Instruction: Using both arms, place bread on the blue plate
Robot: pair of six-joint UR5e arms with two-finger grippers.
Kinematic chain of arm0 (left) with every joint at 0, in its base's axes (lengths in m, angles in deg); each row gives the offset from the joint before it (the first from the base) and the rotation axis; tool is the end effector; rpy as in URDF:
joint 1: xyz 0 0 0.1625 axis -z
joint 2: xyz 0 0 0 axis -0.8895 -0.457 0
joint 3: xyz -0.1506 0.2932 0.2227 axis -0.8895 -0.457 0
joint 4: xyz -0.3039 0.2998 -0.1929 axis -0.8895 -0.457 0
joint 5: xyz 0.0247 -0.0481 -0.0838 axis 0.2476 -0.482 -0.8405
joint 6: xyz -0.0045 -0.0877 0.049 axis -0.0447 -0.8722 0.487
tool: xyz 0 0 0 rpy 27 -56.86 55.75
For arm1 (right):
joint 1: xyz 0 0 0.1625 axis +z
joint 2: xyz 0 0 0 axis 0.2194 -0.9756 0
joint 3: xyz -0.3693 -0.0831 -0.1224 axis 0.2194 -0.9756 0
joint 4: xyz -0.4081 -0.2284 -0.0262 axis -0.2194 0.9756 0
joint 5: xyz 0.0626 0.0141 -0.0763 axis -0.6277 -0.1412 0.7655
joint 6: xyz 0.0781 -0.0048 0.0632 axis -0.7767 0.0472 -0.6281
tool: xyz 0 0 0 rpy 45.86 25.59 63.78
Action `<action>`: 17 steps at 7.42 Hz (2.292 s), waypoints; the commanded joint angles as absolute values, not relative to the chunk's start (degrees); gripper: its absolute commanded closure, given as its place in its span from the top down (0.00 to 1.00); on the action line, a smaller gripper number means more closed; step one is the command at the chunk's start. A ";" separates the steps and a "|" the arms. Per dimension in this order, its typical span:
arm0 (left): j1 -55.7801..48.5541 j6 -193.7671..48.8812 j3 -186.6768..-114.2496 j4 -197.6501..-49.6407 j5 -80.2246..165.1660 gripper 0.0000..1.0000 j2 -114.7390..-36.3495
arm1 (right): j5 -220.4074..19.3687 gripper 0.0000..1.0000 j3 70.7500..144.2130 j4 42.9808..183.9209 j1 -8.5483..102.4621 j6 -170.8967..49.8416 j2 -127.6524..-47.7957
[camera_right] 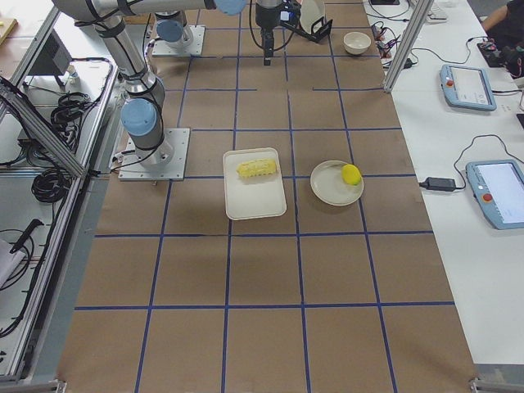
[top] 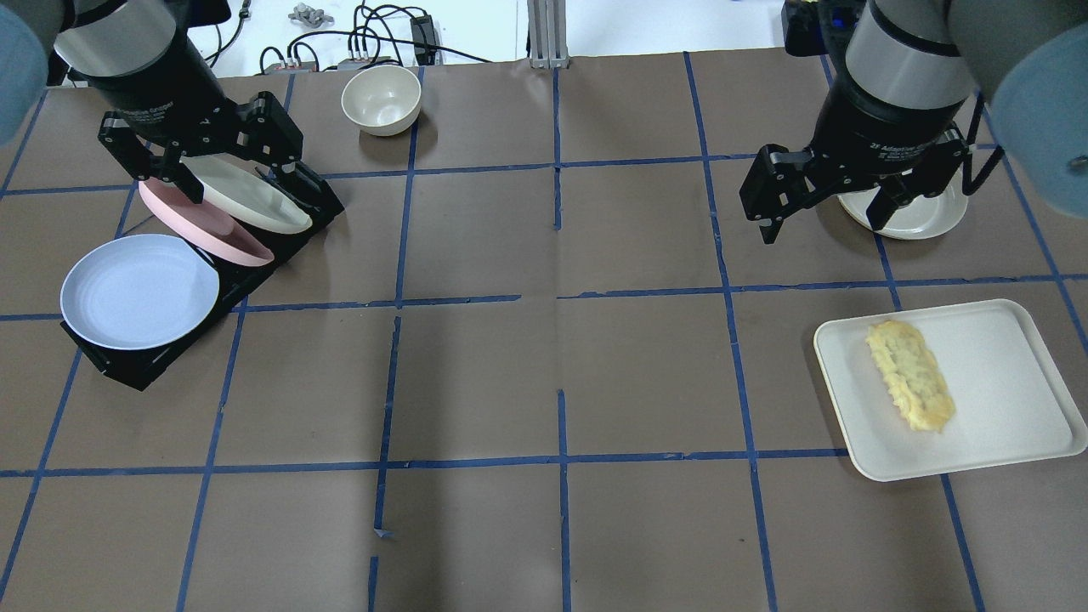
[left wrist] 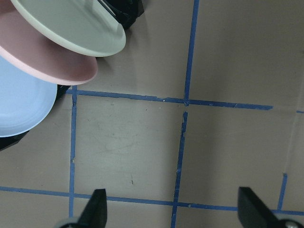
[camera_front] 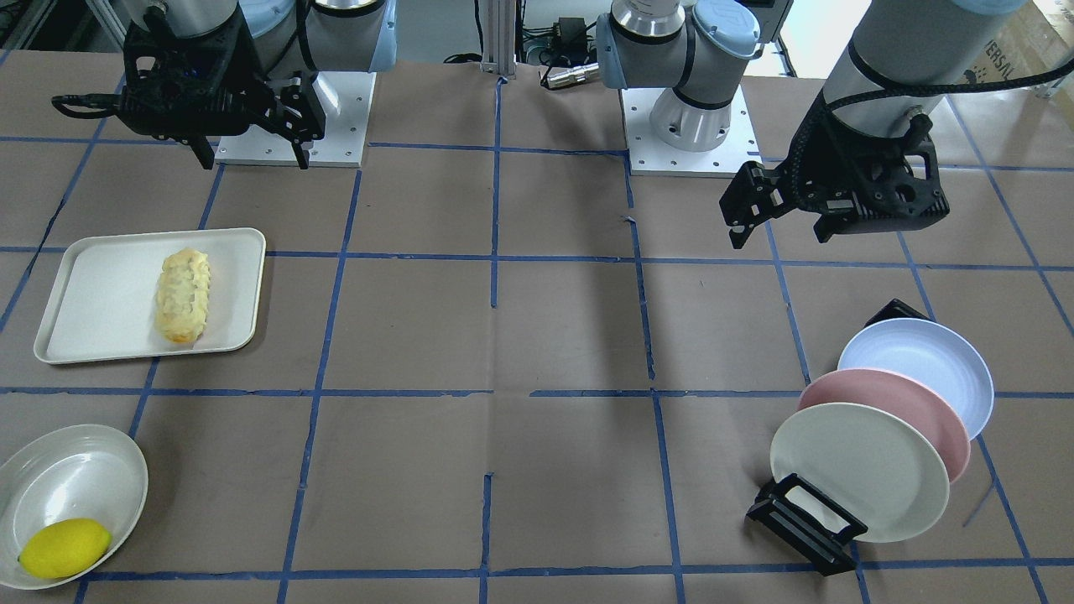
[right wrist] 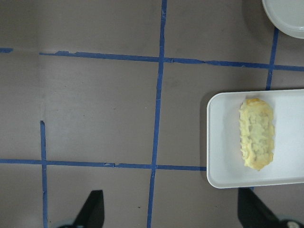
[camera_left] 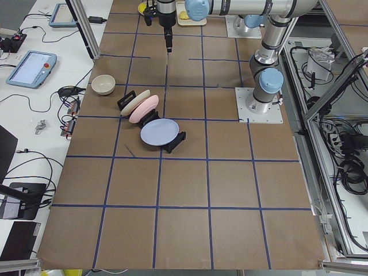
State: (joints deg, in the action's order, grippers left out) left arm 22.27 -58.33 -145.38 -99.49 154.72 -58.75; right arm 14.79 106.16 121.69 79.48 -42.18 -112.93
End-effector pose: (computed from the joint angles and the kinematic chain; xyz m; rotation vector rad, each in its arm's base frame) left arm -0.0829 -0.5759 0.4682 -0.1511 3.1259 0.0228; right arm 0.1484 -0.5051 0.4824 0.1092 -3.0994 -0.0427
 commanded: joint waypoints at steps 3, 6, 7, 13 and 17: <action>21.22 -50.83 -145.80 -100.09 157.06 0.97 -56.58 | 14.70 1.00 106.16 121.61 79.52 -42.27 -112.93; 7.47 -37.83 -144.31 -100.45 157.52 0.99 -59.28 | 14.35 1.00 114.11 127.27 77.87 -31.81 -112.66; 2.89 -31.85 -143.53 -100.44 157.52 0.99 -60.51 | 15.04 1.00 118.94 133.84 74.11 -27.46 -113.36; -11.38 -13.95 -135.78 -90.96 155.08 0.99 -83.26 | 13.91 1.00 141.03 162.08 51.75 -2.19 -109.17; -11.22 -14.55 -135.87 -90.25 153.39 0.95 -90.66 | 13.73 1.00 141.75 169.95 46.74 -1.05 -98.51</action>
State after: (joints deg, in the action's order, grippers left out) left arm -11.22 -14.21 -136.02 -90.34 153.46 -88.90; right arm 13.79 141.39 168.88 47.70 -1.22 -100.05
